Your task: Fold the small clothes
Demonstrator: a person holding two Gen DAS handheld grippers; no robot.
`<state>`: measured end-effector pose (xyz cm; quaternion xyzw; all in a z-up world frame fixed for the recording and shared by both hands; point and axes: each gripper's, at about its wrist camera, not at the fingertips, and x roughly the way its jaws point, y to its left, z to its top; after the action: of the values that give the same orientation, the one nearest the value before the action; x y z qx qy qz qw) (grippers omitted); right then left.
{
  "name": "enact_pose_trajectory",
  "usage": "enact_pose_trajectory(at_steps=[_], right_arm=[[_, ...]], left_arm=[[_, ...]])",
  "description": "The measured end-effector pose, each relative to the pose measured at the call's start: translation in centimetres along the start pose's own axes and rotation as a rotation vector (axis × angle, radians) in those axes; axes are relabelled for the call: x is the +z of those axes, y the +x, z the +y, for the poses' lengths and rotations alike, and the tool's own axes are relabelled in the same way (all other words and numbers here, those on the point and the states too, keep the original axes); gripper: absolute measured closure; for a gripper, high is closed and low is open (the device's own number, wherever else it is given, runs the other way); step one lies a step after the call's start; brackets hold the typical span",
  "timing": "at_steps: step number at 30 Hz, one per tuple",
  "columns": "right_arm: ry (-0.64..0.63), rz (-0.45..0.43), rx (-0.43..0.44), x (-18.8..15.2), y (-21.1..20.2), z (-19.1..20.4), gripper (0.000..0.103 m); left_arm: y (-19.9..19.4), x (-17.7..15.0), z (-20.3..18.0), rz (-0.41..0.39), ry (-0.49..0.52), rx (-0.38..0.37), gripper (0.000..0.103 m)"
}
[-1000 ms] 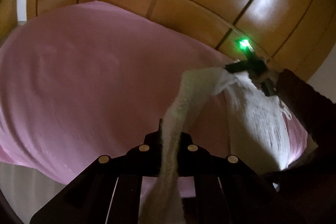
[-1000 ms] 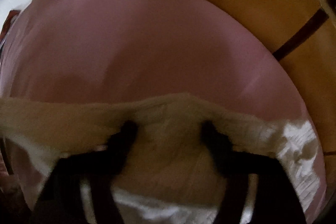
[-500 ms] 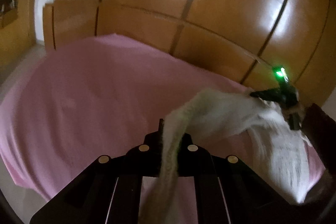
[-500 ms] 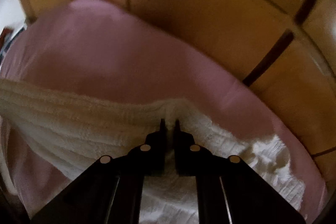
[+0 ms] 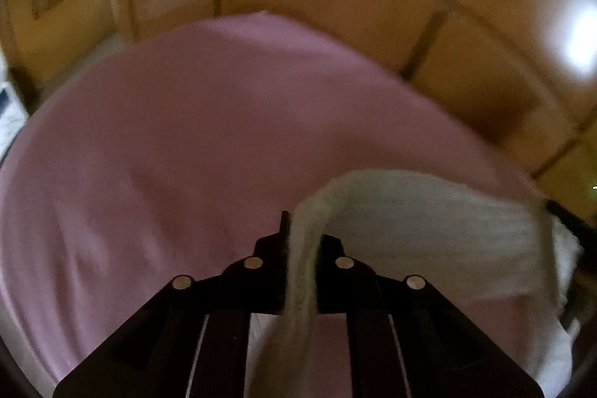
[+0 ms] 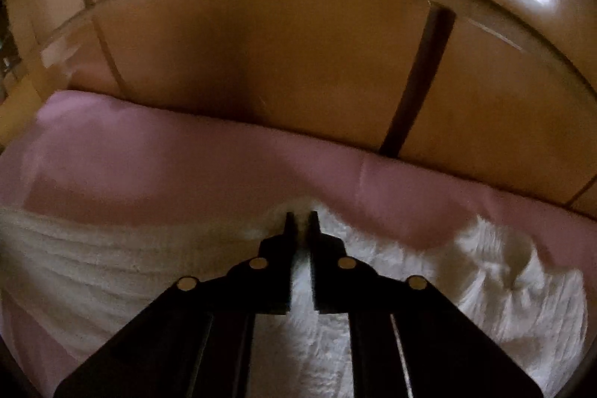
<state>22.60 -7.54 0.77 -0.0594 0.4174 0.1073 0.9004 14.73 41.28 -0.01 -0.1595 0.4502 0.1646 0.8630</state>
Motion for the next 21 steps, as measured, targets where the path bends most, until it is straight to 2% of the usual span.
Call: enact_pose_trajectory(at_steps=[1, 2, 3, 4, 6, 8, 9, 11, 13, 14, 17, 18, 20, 21], right_arm=[[0.011, -0.002, 0.007, -0.2, -0.4, -0.3, 0.053], [0.023, -0.027, 0.018, -0.8, -1.4, -0.7, 0.037], [0.022, -0.043, 0.024, -1.3, -2.1, -1.1, 0.036], [0.014, -0.045, 0.039, -2.0, -2.8, -1.2, 0.035], [-0.007, -0.034, 0.069, -4.3, -5.0, -1.6, 0.032], [-0.027, -0.021, 0.127, -6.5, -6.8, -1.2, 0.030], [-0.035, -0.009, 0.157, -7.4, -7.3, -0.9, 0.030], [-0.057, 0.030, 0.232, -9.8, -8.7, 0.5, 0.026], [-0.070, 0.074, 0.268, -11.9, -8.7, 2.4, 0.025], [-0.050, 0.103, 0.301, -13.1, -8.3, 3.3, 0.024], [0.038, 0.067, 0.383, -14.2, -9.3, 3.9, 0.018], [0.075, 0.070, 0.424, -14.3, -9.7, 3.5, 0.018], [0.156, 0.067, 0.477, -14.4, -11.0, 1.7, 0.020], [0.176, 0.051, 0.472, -14.5, -11.9, 0.7, 0.020]], left_arm=[[0.2, 0.0, 0.1, 0.005, 0.006, 0.019, 0.092], [0.4, 0.0, 0.2, 0.014, 0.015, 0.046, 0.075], [0.5, 0.0, 0.7, 0.017, 0.021, 0.122, 0.054], [0.3, 0.0, 1.3, 0.000, 0.016, 0.182, 0.048], [-0.2, -0.2, 3.1, -0.028, -0.011, 0.261, 0.048], [-0.9, -0.9, 5.6, -0.017, -0.112, 0.280, 0.048], [-1.6, -1.5, 6.7, -0.017, -0.173, 0.237, 0.048], [-2.7, -3.1, 7.2, -0.022, -0.219, 0.144, 0.048], [-3.6, -5.2, 6.3, -0.006, -0.185, 0.069, 0.048], [-4.3, -6.7, 5.0, 0.010, -0.151, -0.027, 0.048], [-6.2, -10.5, 2.2, 0.057, -0.078, -0.263, 0.048], [-7.1, -12.3, 0.9, 0.080, -0.047, -0.374, 0.048], [-8.4, -15.3, -1.2, 0.133, 0.017, -0.516, 0.048], [-9.3, -17.0, -2.3, 0.156, 0.053, -0.595, 0.048]])
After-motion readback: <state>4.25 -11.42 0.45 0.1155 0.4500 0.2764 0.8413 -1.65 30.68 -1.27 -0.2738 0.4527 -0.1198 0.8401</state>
